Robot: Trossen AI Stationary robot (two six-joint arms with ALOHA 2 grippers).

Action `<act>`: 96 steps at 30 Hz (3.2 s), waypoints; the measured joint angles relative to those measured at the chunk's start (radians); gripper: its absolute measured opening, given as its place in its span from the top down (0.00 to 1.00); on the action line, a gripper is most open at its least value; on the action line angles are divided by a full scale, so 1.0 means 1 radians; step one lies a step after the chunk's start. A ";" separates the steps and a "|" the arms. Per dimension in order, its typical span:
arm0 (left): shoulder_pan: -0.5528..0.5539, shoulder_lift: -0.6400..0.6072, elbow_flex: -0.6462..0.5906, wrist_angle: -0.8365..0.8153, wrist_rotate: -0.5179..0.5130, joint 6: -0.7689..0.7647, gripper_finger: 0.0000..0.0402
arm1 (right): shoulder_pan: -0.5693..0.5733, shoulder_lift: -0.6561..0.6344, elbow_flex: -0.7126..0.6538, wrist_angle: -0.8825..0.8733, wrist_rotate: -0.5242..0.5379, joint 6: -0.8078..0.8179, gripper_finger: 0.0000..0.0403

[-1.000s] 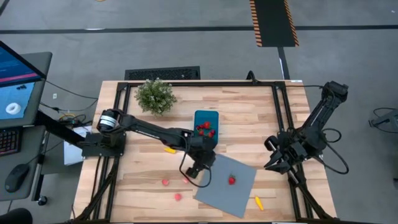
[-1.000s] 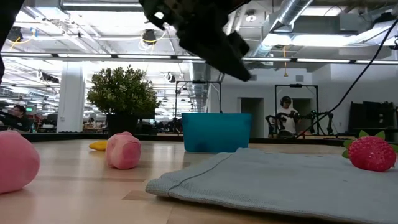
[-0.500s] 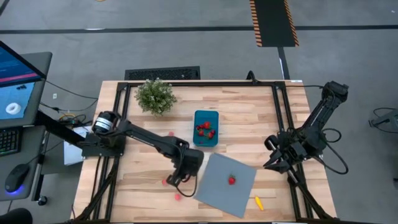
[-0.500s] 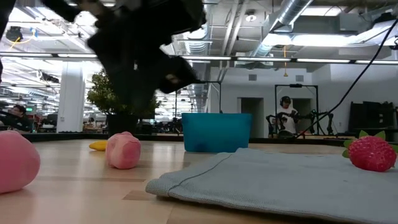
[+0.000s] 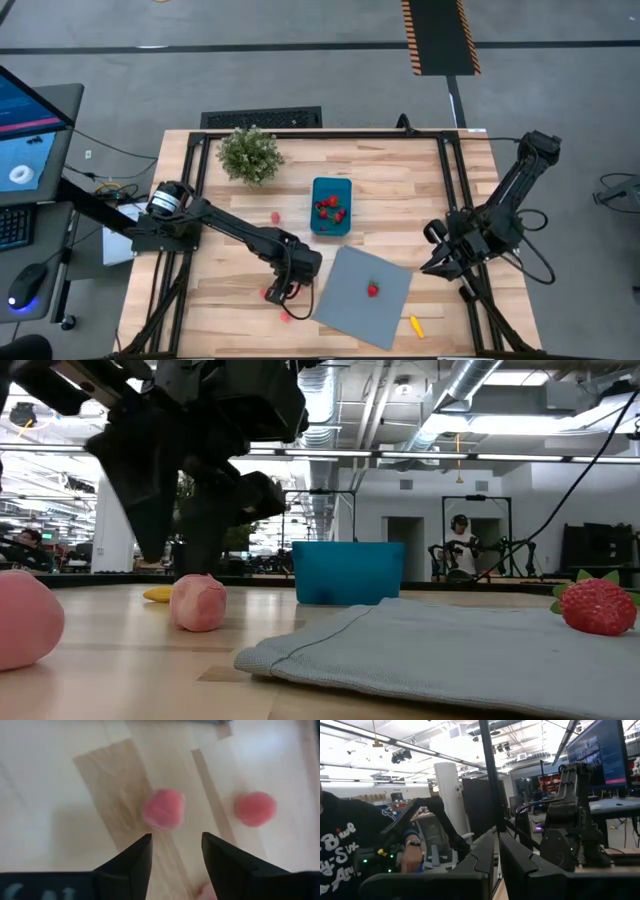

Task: Pick and placing Produce into tupperware
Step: Put the peach into the blue bin

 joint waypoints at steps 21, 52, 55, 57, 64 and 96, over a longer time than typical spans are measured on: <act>0.005 0.011 -0.002 0.112 0.030 -0.029 0.59 | 0.000 0.066 0.000 0.075 0.051 -0.009 0.87; -0.024 0.076 -0.010 0.104 0.030 -0.042 0.59 | 0.000 0.065 0.000 0.082 0.052 -0.009 0.87; -0.030 0.077 -0.010 0.099 0.016 -0.043 0.59 | 0.000 0.065 0.000 0.085 0.052 -0.013 0.87; -0.030 0.077 -0.010 0.107 0.009 -0.041 0.59 | 0.000 0.065 0.000 0.088 0.052 -0.022 0.87; -0.029 0.077 -0.008 0.088 -0.021 -0.035 0.65 | 0.000 0.065 0.000 0.093 0.052 -0.034 0.87; 0.136 -0.690 -0.173 0.197 -0.259 0.003 0.72 | 0.000 0.035 0.000 0.058 0.238 -0.073 0.87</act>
